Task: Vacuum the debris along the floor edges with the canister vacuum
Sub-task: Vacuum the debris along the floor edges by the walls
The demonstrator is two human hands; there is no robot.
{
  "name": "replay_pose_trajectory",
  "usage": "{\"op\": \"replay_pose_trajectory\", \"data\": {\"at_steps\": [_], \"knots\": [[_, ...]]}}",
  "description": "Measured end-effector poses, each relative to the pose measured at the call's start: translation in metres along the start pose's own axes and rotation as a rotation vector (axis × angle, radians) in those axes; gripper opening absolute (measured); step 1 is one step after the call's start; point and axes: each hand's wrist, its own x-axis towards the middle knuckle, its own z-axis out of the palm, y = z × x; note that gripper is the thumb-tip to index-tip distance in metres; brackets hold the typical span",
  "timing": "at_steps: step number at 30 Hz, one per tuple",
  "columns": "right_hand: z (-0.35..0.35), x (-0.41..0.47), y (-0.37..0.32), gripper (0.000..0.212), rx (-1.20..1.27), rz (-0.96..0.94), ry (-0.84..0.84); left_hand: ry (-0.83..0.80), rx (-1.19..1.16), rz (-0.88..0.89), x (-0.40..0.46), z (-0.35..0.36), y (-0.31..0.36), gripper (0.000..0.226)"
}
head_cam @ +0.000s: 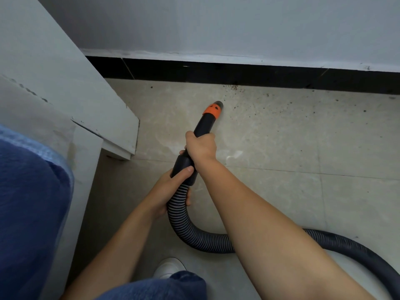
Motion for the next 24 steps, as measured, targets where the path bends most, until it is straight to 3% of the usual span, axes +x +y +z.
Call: {"op": "replay_pose_trajectory", "data": {"at_steps": [13, 18, 24], "knots": [[-0.031, 0.013, 0.001, 0.028, 0.082, 0.002, 0.118, -0.059, 0.068, 0.007, 0.011, 0.025, 0.007, 0.029], [-0.022, 0.012, -0.007, 0.034, -0.003, -0.011, 0.008, 0.034, -0.029, 0.024, 0.009, 0.032, 0.002, 0.027], [-0.022, 0.022, -0.02, 0.036, -0.028, -0.026, 0.002, 0.04, -0.036, 0.045, 0.019, 0.037, 0.013, 0.025]]}}
